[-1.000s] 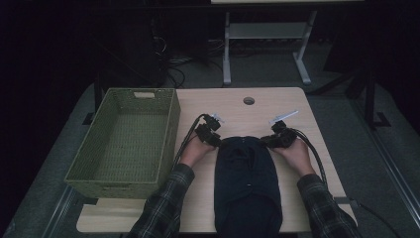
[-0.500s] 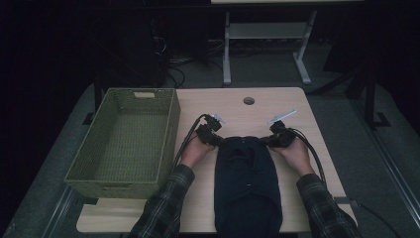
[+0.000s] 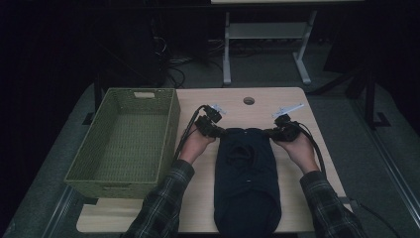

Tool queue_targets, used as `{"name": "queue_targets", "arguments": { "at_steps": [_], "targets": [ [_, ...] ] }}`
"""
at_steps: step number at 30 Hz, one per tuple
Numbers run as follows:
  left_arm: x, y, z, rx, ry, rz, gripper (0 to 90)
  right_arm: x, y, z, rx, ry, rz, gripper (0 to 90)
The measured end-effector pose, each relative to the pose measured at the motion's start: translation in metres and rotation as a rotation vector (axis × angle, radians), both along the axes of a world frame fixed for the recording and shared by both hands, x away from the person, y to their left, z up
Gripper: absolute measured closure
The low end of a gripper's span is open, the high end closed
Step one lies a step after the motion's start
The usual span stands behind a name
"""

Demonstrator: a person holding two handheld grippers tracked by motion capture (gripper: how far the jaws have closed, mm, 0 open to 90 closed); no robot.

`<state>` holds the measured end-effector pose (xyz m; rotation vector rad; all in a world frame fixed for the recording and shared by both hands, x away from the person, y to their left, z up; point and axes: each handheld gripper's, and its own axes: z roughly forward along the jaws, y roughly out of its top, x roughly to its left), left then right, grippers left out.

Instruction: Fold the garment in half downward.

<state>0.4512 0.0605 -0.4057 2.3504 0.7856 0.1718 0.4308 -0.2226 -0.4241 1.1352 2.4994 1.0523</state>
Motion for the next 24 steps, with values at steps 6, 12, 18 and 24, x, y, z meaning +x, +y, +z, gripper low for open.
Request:
{"name": "queue_targets", "arguments": {
  "at_steps": [6,12,18,24],
  "targets": [
    [0.001,0.004,0.02,-0.013,-0.044,0.004,81.1,0.001,0.002,0.022,-0.005,-0.054,-0.006,83.2],
    [0.003,0.007,0.038,-0.022,-0.075,0.013,81.1,0.001,0.005,0.041,-0.006,-0.103,-0.005,83.2],
    [0.004,0.009,0.055,-0.029,-0.118,0.015,81.3,0.001,0.007,0.059,-0.015,-0.15,-0.007,83.2],
    [0.004,0.008,0.075,-0.031,-0.161,0.015,81.3,0.002,0.007,0.073,-0.012,-0.191,-0.011,83.3]
  ]
}}
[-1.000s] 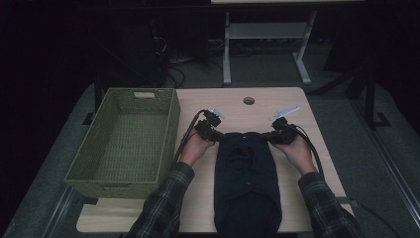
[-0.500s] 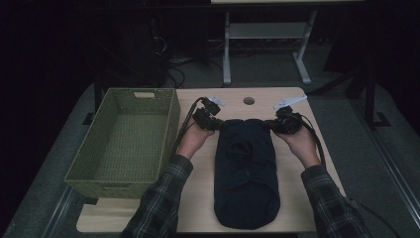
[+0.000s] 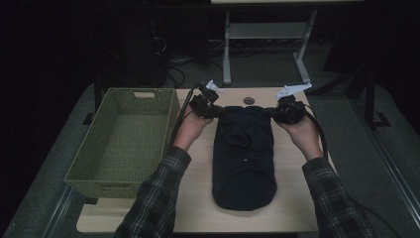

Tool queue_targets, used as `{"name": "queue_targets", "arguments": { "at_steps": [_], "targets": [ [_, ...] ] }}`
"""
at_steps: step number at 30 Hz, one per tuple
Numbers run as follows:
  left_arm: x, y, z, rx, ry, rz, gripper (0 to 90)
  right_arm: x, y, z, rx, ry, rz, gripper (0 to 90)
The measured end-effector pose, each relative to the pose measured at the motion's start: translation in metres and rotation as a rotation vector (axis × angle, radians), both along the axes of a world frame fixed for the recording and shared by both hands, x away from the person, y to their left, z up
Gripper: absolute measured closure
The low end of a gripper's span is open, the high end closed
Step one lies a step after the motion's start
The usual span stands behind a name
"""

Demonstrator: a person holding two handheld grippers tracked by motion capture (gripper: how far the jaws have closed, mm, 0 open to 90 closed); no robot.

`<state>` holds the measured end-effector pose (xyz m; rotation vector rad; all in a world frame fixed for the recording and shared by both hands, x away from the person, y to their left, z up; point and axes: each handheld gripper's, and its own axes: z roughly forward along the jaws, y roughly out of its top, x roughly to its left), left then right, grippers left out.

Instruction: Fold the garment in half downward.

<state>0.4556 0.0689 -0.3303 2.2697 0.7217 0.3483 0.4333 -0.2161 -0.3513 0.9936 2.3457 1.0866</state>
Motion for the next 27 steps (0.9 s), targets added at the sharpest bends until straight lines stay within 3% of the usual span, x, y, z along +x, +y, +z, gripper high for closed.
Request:
{"name": "queue_targets", "arguments": {
  "at_steps": [7,10,14,27],
  "targets": [
    [0.0,0.0,0.018,0.001,-0.052,-0.002,81.4,0.001,-0.001,0.018,0.002,-0.047,-0.001,83.4],
    [-0.005,-0.001,0.019,0.012,-0.059,-0.001,81.4,0.0,0.001,0.023,-0.001,-0.06,-0.006,83.3],
    [-0.014,0.001,0.013,0.002,-0.055,-0.007,81.2,-0.007,0.004,0.017,-0.01,-0.07,0.0,83.1],
    [-0.042,0.007,-0.01,0.002,-0.046,-0.028,79.8,-0.035,0.005,-0.007,0.015,-0.041,0.036,81.2]
  ]
}}
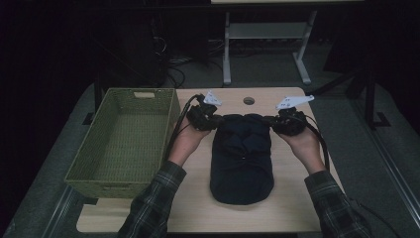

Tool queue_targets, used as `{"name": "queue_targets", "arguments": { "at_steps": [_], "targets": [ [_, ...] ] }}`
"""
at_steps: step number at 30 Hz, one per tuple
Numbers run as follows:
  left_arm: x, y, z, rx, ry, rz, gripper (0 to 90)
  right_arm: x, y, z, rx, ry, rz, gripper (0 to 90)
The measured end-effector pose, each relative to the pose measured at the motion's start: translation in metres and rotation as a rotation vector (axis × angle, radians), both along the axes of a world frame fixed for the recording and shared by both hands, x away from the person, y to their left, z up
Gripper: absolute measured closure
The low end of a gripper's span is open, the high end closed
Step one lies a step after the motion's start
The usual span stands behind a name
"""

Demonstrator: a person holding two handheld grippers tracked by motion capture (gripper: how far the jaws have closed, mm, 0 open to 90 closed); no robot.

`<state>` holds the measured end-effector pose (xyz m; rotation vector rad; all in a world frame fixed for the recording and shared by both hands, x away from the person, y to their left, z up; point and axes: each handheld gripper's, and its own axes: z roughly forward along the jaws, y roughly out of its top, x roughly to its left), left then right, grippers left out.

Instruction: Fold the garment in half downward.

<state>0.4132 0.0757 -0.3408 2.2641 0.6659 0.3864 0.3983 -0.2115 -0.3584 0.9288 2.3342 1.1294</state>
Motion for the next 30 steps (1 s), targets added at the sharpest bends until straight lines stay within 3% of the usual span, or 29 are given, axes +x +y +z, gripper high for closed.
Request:
{"name": "queue_targets", "arguments": {
  "at_steps": [11,23,30],
  "targets": [
    [-0.017,0.007,-0.011,-0.027,0.032,-0.017,78.8,-0.018,-0.002,-0.01,0.031,0.024,0.038,79.8],
    [-0.032,0.01,-0.02,-0.019,0.063,-0.049,78.5,-0.036,-0.004,-0.023,0.055,0.06,0.068,78.5],
    [-0.042,0.011,-0.024,-0.023,0.084,-0.066,78.1,-0.048,-0.005,-0.028,0.053,0.057,0.084,77.9]
  ]
}}
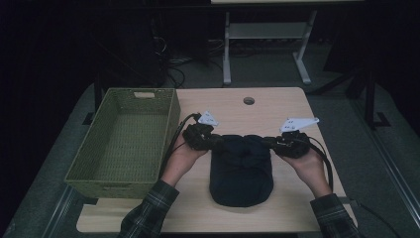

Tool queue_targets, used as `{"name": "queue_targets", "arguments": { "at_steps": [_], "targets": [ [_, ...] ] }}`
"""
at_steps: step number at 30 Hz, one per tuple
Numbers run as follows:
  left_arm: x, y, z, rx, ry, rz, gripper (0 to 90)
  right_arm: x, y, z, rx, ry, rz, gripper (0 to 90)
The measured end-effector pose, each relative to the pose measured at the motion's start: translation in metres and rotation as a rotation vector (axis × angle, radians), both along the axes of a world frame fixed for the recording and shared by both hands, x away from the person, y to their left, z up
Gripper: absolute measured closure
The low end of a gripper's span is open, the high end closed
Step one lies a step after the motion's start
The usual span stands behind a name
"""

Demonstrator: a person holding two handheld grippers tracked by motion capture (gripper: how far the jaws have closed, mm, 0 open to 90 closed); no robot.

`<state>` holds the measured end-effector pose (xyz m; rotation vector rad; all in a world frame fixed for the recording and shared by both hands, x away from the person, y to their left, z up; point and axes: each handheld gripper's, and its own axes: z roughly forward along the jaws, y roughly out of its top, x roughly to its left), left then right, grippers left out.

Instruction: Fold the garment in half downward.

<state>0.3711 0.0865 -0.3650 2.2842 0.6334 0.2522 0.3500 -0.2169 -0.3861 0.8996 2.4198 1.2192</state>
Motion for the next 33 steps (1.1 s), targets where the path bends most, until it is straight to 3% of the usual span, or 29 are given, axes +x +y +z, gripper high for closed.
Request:
{"name": "queue_targets", "arguments": {
  "at_steps": [11,33],
  "targets": [
    [-0.014,0.003,-0.007,0.024,0.019,-0.035,77.2,-0.018,-0.001,-0.007,0.006,0.012,0.02,76.2],
    [-0.049,0.006,-0.027,0.033,0.101,-0.083,75.9,-0.062,0.001,-0.026,-0.006,0.058,0.078,72.0]
  ]
}}
